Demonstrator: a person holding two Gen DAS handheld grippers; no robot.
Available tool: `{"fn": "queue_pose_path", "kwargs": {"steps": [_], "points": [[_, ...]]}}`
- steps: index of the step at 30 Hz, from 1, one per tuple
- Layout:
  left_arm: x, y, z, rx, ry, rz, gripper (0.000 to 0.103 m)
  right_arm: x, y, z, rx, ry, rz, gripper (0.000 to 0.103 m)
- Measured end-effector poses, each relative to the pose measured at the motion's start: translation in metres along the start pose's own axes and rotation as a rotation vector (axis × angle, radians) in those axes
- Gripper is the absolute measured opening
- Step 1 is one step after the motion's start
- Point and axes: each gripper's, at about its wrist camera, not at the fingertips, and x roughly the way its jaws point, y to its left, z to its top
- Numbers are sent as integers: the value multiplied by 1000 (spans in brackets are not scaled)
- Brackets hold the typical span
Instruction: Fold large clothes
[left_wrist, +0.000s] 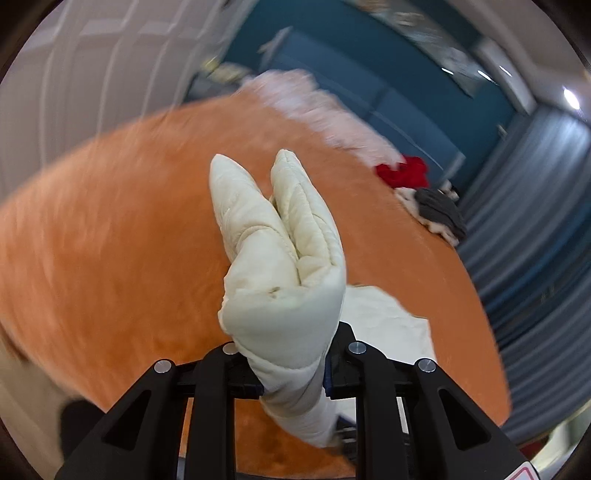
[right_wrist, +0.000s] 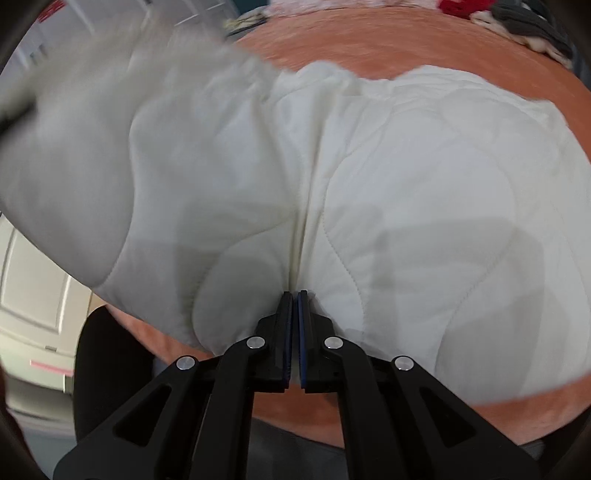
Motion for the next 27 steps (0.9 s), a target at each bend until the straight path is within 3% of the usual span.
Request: {"fn": "queue_pose_path", "kwargs": {"steps": [5, 7, 14, 17, 23, 27], "points": [[-7, -69, 2, 169, -18, -36, 18, -18, 6, -1, -8, -13, 38, 4], [0, -89, -3, 205, -6, -55, 18, -40, -9, -6, 19, -45, 69, 5], [43, -157, -42, 319, 101, -101, 18, -118, -95, -40, 157, -137, -15, 5], [66, -180, -61, 367, 158, -86, 18, -136, -120, -52, 204, -155, -49, 5], [109, -201, -104, 414, 271, -55, 19, -156, -158, -69, 281, -178, -86, 5], [117, -204, -126, 440, 293, -24, 30, -164, -159, -72, 300, -190, -98, 7]]}}
